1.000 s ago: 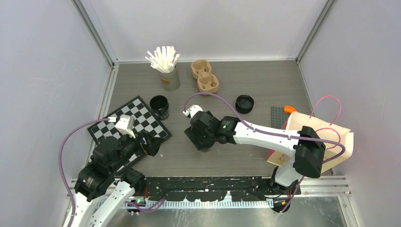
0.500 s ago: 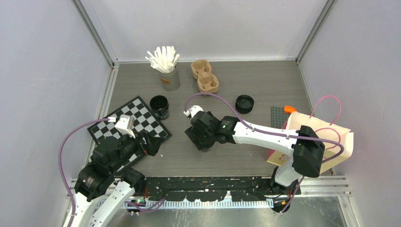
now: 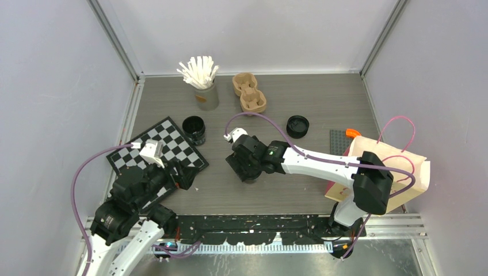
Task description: Pack the takeout coffee
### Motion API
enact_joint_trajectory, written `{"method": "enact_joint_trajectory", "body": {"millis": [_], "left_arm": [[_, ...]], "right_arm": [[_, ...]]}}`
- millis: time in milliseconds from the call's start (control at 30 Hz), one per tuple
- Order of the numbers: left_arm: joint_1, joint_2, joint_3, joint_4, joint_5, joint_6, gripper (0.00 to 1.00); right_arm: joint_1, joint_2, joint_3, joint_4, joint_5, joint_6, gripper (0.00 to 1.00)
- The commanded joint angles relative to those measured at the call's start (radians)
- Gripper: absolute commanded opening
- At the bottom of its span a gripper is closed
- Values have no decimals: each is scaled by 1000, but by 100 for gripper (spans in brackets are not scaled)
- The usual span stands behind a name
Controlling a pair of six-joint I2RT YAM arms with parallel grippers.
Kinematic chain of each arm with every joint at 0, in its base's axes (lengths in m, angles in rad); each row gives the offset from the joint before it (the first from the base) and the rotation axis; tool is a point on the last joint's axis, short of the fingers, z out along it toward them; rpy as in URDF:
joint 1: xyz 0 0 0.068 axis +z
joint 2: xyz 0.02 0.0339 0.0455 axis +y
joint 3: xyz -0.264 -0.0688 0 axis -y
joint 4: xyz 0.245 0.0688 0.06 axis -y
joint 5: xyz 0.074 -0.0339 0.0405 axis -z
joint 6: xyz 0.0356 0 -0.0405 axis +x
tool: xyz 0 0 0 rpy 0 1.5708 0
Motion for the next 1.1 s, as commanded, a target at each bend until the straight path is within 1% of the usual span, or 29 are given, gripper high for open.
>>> {"method": "enact_joint_trajectory", "body": {"millis": [0, 233, 367, 500, 667, 800, 1067], "left_arm": [[-1, -14, -3, 5, -11, 2, 100], [-1, -19, -3, 8, -9, 2, 100], [-1, -22, -3, 7, -6, 4, 100], [-1, -25, -4, 9, -5, 4, 100], [0, -21, -4, 10, 1, 5, 100], [-1, -23, -6, 12, 6, 7, 100], [-1, -26, -6, 12, 6, 7, 100]], "right_arm": [[-14, -43, 5, 17, 14, 10, 85], [-107, -71, 17, -25, 58, 22, 84], [-208, -111, -13, -56, 100, 43, 84], [-328, -134, -39, -96, 180, 62, 85], [-450, -138, -55, -102, 165, 69, 84], [-470, -117, -34, -62, 113, 48, 84], [-470, 65, 197, -80, 88, 88, 84]]}}
